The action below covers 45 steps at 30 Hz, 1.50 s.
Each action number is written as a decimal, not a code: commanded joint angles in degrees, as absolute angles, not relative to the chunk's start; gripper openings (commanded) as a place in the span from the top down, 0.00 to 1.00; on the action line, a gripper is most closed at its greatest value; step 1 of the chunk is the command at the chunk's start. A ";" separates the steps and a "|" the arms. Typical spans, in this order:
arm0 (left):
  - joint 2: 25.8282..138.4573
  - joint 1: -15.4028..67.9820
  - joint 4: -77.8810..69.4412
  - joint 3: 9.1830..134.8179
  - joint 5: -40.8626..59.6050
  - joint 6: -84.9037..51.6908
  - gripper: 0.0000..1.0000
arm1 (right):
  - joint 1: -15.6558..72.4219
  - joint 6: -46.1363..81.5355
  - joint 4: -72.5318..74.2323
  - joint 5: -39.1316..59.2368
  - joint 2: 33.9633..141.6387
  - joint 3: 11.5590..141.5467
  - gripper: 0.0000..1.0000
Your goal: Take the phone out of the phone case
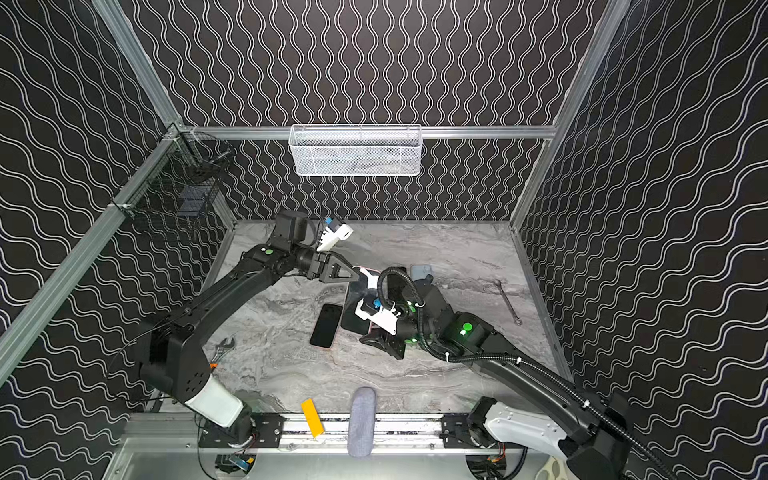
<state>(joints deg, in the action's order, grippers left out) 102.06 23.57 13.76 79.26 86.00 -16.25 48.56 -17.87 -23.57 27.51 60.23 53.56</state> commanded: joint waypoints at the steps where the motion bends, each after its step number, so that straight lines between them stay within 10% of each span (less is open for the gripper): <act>1: 102.90 23.37 7.10 79.71 80.85 -16.40 1.00 | 49.04 -20.92 -19.04 29.92 59.63 53.69 0.70; 45: 99.70 25.36 4.20 78.85 85.83 -17.68 1.00 | 49.22 -21.99 -16.46 19.99 56.29 49.65 0.76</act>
<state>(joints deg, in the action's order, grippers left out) 99.85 25.15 5.63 78.30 86.39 -17.87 49.12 -20.60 -20.29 20.97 56.58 49.65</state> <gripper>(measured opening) 0.111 0.238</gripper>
